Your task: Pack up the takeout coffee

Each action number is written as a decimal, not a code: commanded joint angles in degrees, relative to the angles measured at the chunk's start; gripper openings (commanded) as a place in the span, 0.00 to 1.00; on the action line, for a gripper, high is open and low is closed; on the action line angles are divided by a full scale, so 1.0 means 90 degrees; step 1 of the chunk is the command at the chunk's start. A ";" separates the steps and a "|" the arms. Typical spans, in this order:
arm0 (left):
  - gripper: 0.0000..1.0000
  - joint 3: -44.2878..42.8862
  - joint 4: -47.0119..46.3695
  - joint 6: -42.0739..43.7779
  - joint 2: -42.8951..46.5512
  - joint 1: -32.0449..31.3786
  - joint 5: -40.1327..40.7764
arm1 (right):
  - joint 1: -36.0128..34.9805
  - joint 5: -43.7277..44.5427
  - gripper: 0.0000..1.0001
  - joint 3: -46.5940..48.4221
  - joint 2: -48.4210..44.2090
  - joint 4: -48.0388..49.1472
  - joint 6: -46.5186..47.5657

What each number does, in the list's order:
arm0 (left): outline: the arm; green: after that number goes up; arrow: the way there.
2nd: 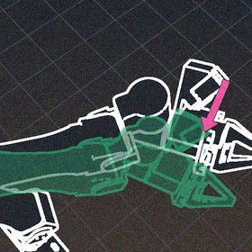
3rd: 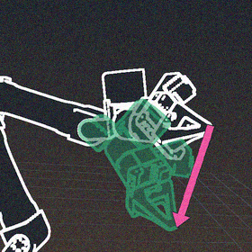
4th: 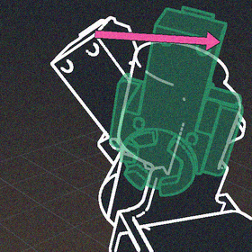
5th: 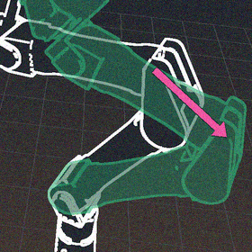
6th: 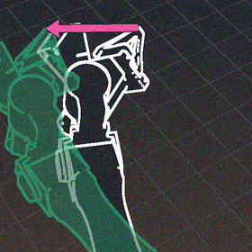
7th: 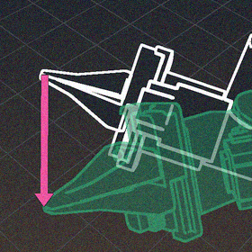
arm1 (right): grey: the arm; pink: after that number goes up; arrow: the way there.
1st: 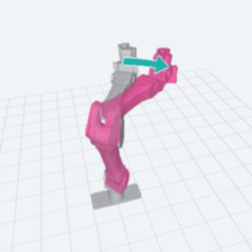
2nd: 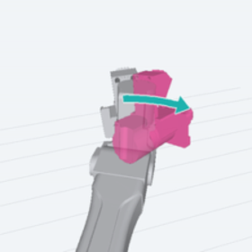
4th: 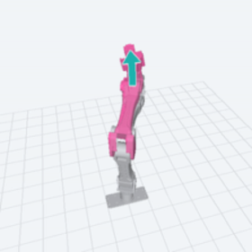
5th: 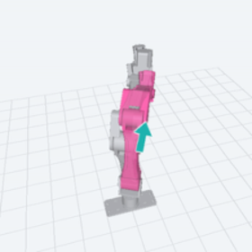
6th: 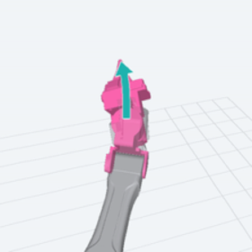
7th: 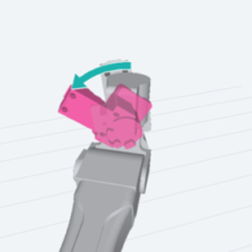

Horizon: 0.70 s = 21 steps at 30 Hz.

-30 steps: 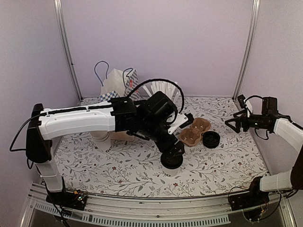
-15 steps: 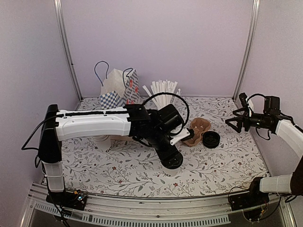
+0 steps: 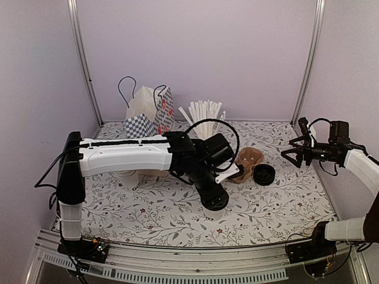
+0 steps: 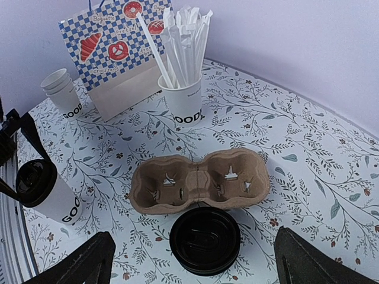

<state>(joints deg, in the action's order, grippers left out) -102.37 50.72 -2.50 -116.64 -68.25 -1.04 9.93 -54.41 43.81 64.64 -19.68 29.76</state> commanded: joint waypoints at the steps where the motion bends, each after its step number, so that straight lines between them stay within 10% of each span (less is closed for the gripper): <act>1: 0.79 -0.0336 0.0248 0.0136 -0.0211 -0.0037 -0.0050 | 0.0010 -0.0078 0.97 0.0020 0.0034 -0.0088 0.0087; 21: 0.64 -0.0149 0.0452 -0.0246 0.0591 0.0404 0.0362 | 0.0010 -0.0175 0.96 0.0012 0.0283 -0.0049 0.0059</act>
<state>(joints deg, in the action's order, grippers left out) -106.02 55.22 -3.33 -115.94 -67.20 0.05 9.93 -54.83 43.81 66.46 -19.70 29.82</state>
